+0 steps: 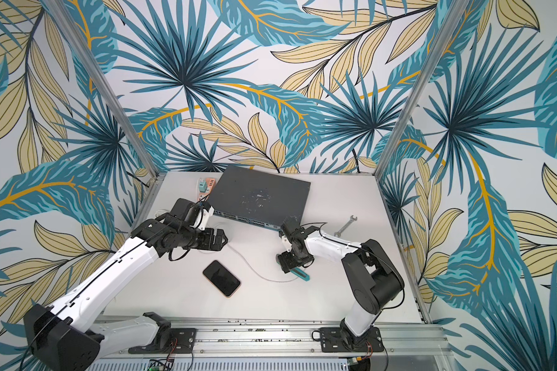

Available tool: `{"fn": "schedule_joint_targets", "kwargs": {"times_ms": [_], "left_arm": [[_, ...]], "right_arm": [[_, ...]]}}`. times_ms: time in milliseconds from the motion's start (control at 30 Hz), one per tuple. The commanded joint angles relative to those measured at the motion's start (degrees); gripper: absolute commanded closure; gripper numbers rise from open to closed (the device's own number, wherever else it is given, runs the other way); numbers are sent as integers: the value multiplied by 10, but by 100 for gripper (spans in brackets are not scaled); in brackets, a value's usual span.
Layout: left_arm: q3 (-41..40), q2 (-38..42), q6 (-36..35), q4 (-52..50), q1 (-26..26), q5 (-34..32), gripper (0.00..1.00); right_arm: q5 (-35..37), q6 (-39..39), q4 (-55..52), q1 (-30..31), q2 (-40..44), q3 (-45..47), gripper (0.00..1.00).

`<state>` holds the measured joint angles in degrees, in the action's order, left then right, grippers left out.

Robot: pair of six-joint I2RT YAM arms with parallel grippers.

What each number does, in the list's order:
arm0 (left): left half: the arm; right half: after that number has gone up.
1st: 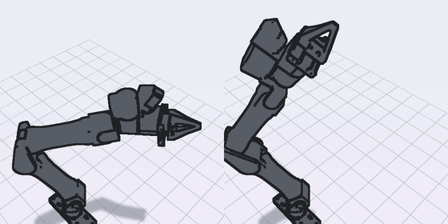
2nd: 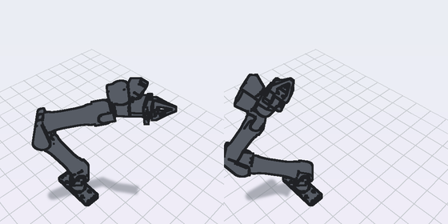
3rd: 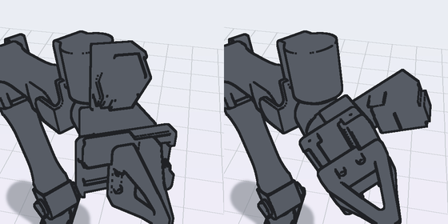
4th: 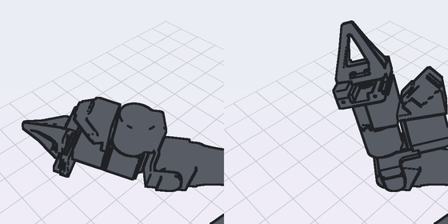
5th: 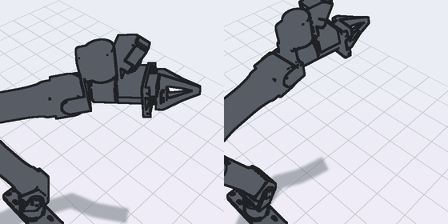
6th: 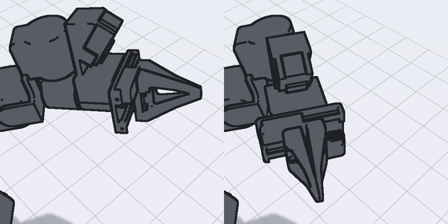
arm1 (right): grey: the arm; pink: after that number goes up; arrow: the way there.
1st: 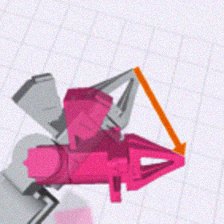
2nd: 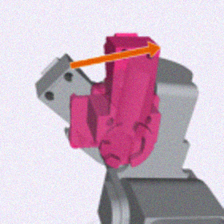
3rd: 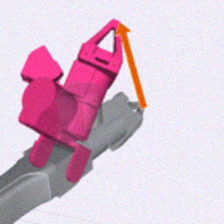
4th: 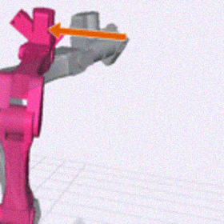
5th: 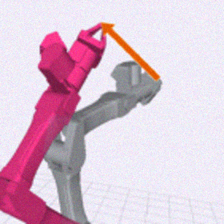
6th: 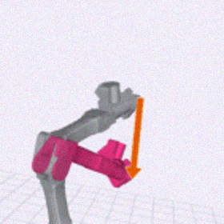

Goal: Plug the charging cable into the phone
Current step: Pick up the distractor from the center of the board.

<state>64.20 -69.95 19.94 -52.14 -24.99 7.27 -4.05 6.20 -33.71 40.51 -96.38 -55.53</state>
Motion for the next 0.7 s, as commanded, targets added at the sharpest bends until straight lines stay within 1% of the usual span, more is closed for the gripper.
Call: {"fn": "schedule_joint_targets", "kwargs": {"times_ms": [0,100,267,500,667], "left_arm": [[0,-4,-6,0,-2,-12,0],[-1,-5,-8,-1,-2,-15,0],[-3,-7,-11,-2,-2,-18,0],[-2,-13,-15,-3,-2,-22,0],[-1,-20,-16,-3,-2,-22,0]], "right_arm": [[0,2,-2,3,-27,9,21],[2,2,-2,3,-30,8,27],[8,4,-3,4,-35,4,45],[25,5,-5,4,-44,-8,66],[31,4,-3,4,-41,-15,74]]}}
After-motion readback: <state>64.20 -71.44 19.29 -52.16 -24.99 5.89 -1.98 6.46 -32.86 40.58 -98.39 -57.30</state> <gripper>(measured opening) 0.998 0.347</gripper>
